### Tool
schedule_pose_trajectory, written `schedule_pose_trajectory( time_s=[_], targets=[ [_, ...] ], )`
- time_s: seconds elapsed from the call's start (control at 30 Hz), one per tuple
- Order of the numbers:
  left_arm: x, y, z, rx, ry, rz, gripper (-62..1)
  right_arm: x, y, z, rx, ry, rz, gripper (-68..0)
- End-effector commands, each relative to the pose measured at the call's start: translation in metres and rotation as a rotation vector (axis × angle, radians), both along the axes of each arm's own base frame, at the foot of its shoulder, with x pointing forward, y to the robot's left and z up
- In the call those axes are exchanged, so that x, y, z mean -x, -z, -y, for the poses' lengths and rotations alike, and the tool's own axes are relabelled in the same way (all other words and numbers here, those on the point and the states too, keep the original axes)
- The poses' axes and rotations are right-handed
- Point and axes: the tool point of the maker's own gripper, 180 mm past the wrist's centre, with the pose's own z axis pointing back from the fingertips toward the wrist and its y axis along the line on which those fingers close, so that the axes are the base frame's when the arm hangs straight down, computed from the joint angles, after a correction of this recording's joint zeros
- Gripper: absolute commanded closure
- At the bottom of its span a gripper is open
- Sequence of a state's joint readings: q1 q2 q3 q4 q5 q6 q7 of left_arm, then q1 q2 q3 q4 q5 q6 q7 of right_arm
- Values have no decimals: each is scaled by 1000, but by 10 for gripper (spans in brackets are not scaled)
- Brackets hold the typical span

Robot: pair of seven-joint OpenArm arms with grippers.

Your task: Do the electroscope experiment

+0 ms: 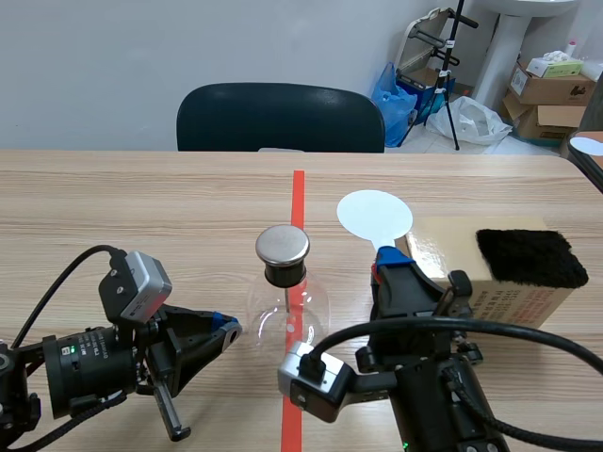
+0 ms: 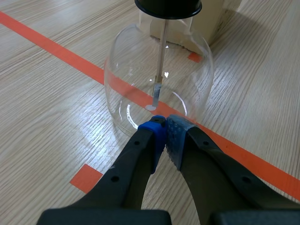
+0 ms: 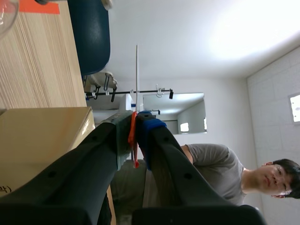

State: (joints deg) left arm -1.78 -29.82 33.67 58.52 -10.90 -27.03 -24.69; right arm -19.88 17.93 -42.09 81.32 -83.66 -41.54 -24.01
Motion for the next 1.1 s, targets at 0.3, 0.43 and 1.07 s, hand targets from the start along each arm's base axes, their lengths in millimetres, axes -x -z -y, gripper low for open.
schedule_pose_trajectory(
  time_s=[0.3, 0.43, 1.07],
  targets=[
    [-6, -11, 5, 31, 0, 28, -30, 10, -19, -33, -12, -208, 84, -10],
    [-6, -11, 5, 31, 0, 28, -30, 16, -19, -43, -3, -273, 88, -10],
    [-6, -11, 5, 31, 0, 28, -30, 22, -18, -53, 7, -339, 92, -10]
  ],
)
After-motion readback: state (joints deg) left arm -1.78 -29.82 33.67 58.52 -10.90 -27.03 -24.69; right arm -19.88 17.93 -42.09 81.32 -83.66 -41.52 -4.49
